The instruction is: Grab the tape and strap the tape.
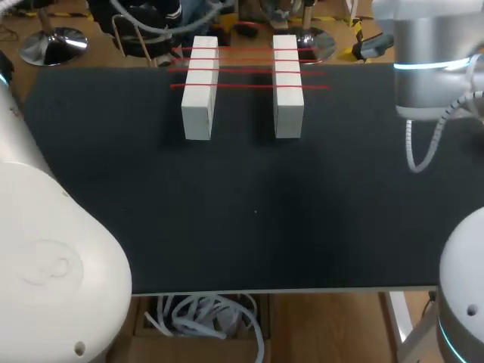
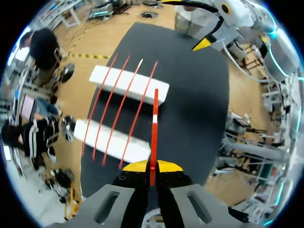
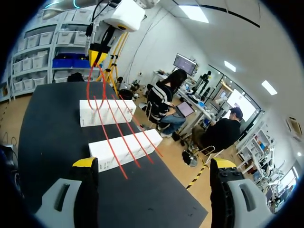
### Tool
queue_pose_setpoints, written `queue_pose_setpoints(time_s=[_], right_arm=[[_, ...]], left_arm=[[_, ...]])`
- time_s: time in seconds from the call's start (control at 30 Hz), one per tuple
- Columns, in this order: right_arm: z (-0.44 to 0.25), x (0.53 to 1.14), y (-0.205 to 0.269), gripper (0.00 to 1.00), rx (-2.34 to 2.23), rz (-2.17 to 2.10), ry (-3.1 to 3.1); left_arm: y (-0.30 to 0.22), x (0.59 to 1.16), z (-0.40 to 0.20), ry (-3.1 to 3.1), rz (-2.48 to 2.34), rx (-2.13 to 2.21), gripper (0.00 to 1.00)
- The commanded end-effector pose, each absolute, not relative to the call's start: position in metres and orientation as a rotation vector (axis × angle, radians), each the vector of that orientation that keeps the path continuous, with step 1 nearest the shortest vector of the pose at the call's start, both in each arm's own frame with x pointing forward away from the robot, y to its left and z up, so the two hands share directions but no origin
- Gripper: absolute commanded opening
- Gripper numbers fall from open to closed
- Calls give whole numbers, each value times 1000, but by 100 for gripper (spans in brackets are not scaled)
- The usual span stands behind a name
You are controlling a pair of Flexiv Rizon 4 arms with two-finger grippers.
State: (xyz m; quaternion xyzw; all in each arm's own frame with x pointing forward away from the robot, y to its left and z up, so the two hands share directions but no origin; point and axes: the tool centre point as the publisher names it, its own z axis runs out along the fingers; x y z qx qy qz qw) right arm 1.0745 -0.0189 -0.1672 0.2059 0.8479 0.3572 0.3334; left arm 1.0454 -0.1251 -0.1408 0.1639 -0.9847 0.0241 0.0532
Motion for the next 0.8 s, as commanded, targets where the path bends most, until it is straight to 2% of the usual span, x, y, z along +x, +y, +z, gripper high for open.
queue_pose_setpoints(time_s=[0.03, 0.2, 0.4, 0.43, 0.47, 0.8], right_arm=[[-163, 1074, -22, 100, 424, 1062, 2480], [-163, 1074, -22, 100, 424, 1062, 2480], [-163, 1074, -22, 100, 424, 1062, 2480], [-163, 1074, -22, 100, 424, 1062, 2480], [-163, 1074, -22, 100, 424, 1062, 2480], [-163, 1074, -22, 100, 424, 1062, 2480]], left_arm=[[-13, 998, -129, -2853, -122, 952, 0], [55, 980, -141, -2711, -126, 1103, 0], [110, 986, -159, -2731, -67, 1126, 0], [110, 986, -159, -2731, -67, 1126, 25], [110, 986, -159, -2731, -67, 1126, 100], [110, 986, -159, -2731, -67, 1126, 100]])
